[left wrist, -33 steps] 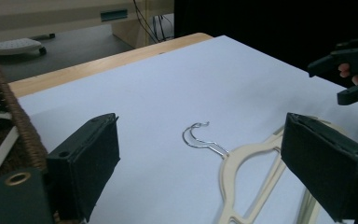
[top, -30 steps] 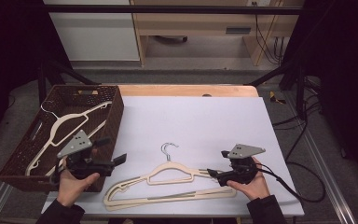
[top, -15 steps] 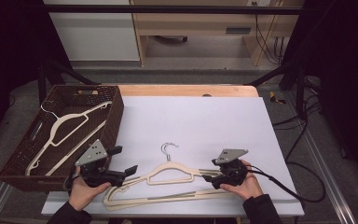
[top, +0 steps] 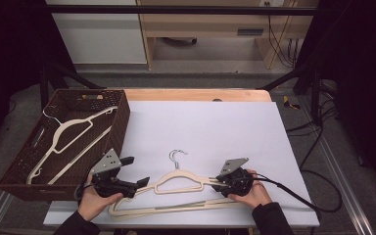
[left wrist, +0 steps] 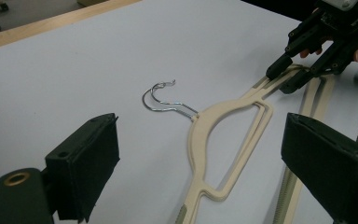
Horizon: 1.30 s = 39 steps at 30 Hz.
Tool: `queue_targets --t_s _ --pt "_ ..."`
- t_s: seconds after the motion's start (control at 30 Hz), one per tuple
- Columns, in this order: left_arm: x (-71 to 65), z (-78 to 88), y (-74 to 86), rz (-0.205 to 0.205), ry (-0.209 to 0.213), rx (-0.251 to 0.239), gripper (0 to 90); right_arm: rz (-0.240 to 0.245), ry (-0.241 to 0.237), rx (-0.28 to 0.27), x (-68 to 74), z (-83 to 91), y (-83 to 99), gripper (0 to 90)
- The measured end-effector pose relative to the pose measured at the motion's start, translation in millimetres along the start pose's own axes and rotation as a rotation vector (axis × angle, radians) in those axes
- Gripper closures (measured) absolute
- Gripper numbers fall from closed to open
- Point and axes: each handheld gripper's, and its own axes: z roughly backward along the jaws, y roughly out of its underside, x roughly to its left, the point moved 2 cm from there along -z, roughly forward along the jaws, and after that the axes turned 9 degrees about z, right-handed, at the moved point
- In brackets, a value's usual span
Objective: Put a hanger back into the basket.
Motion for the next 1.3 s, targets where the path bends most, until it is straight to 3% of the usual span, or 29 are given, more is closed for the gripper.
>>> queue_targets --t_s 0.07,0.1,0.13,0.23,0.3,0.4,0.5,0.6,0.7,0.83,1.0,1.07,1.3 --pt "-0.5 -1.5 0.6 -0.003 0.002 0.006 11.0 0.008 -0.012 0.008 -0.9 -2.5 0.3 63.1" --pt "-0.9 -2.1 0.8 -0.006 0.002 0.008 11.0 -0.011 -0.018 0.0 0.2 -3.6 -0.8 64.1" --pt "-1.2 -2.6 1.0 -0.009 -0.001 0.009 11.0 0.012 -0.017 0.0 -1.1 -4.8 -0.6 65.4" --pt "-1.3 -3.2 1.3 -0.01 0.001 0.014 11.0 0.01 -0.034 -0.002 -0.3 -6.0 -1.1 67.5" --pt "-1.2 -3.3 1.5 -0.01 0.001 0.016 11.1 0.009 -0.028 0.007 -1.1 -5.6 -1.3 73.6" --pt "-1.0 -3.4 1.7 -0.009 0.0 0.018 11.2 0.016 -0.058 0.015 -1.2 -4.2 -1.2 75.1" --pt "-1.1 -3.9 1.8 -0.011 0.001 0.02 11.3 0.001 -0.087 0.028 0.8 -2.7 -1.5 75.6" --pt "-1.1 -5.6 2.6 -0.015 0.002 0.029 11.3 0.001 -0.095 0.017 1.1 -4.5 -2.1 69.3" --pt "-0.5 -8.6 3.0 -0.012 0.005 0.043 11.3 0.012 -0.1 0.01 2.5 -5.6 -2.5 69.9" --pt "1.1 -14.7 4.8 -0.013 0.007 0.077 11.3 0.041 -0.073 0.007 3.4 -6.5 -2.9 75.7" --pt "1.0 -24.7 5.5 -0.012 0.01 0.119 11.3 0.092 -0.098 -0.004 2.6 -6.0 -2.6 78.1" --pt "0.9 -29.9 4.6 -0.008 0.013 0.132 11.7 0.093 -0.121 -0.014 3.3 -5.7 -3.1 79.3" --pt "1.6 -54.2 -2.0 -0.005 0.003 0.198 13.3 0.106 -0.106 -0.029 5.0 4.9 -5.6 79.8"
